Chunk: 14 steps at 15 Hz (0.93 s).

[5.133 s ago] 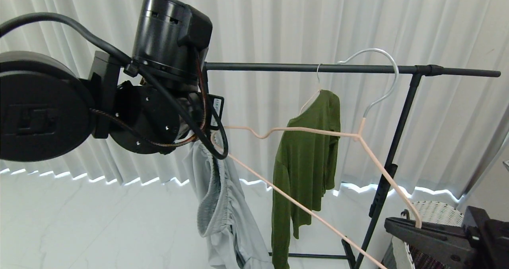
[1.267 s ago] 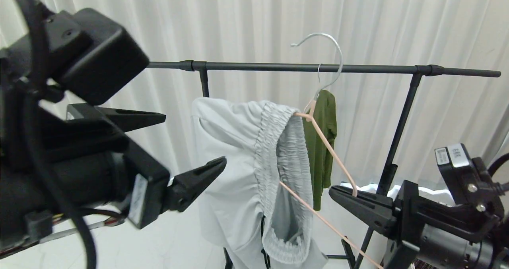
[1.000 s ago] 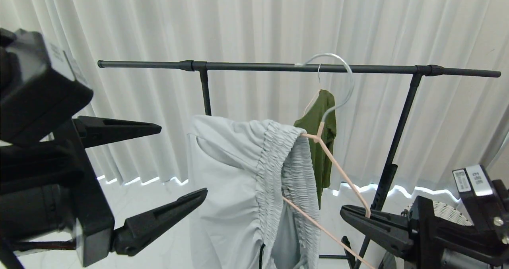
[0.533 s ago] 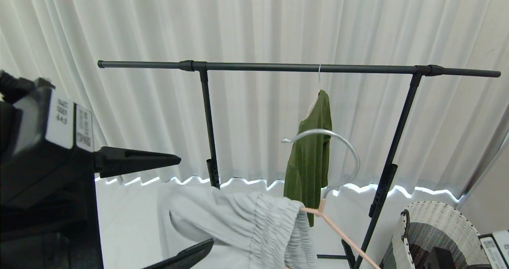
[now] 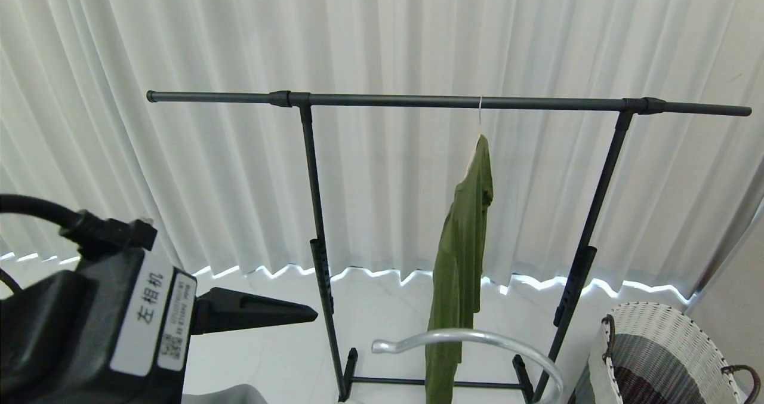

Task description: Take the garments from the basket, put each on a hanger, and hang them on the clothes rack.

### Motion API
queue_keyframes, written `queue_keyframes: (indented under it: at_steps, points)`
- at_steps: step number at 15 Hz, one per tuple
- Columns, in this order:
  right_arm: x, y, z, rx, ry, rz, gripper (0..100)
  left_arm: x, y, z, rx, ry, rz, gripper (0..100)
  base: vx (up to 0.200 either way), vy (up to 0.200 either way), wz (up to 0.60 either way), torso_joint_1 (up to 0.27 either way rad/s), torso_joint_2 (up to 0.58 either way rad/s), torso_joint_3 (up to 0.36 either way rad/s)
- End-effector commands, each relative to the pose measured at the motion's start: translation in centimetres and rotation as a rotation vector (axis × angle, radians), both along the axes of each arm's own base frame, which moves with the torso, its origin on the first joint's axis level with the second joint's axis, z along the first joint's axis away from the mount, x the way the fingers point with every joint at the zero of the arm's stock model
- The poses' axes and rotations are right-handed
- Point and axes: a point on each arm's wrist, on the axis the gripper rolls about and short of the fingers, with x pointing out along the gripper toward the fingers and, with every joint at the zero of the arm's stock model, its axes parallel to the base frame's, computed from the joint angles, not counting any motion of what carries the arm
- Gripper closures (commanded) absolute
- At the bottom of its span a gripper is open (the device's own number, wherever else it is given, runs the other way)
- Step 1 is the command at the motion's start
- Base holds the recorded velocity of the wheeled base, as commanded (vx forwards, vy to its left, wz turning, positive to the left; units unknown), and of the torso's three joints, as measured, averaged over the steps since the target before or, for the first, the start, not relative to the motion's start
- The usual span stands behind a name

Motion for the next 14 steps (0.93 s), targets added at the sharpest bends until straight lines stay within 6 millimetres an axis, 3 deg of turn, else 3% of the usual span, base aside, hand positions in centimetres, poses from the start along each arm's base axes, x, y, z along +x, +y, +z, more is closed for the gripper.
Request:
queue_keyframes:
  at_steps: [1, 7, 8, 14]
  points:
    - [-0.1, 0.1, 0.0, -0.004, -0.004, 0.006, 100, -0.2, -0.3, -1.2, 0.031, 0.038, -0.035, 0, 0.000, 0.000, 0.00, 0.000, 0.00, 0.000]
    - [-0.1, 0.2, 0.0, -0.004, -0.012, 0.023, 100, 0.0, -0.9, -2.3, 0.064, 0.089, -0.065, 0, 0.000, 0.000, 0.00, 0.000, 0.00, 0.000]
    - [-0.1, 0.2, 0.0, -0.003, -0.012, 0.023, 100, 0.0, -0.9, -2.5, 0.070, 0.092, -0.066, 100, 0.000, 0.000, 0.00, 0.000, 0.00, 0.000]
    - [0.0, 0.2, 0.2, 0.007, -0.017, 0.019, 100, -0.1, -0.8, -2.8, 0.079, 0.096, -0.064, 100, 0.000, 0.000, 0.00, 0.000, 0.00, 0.000]
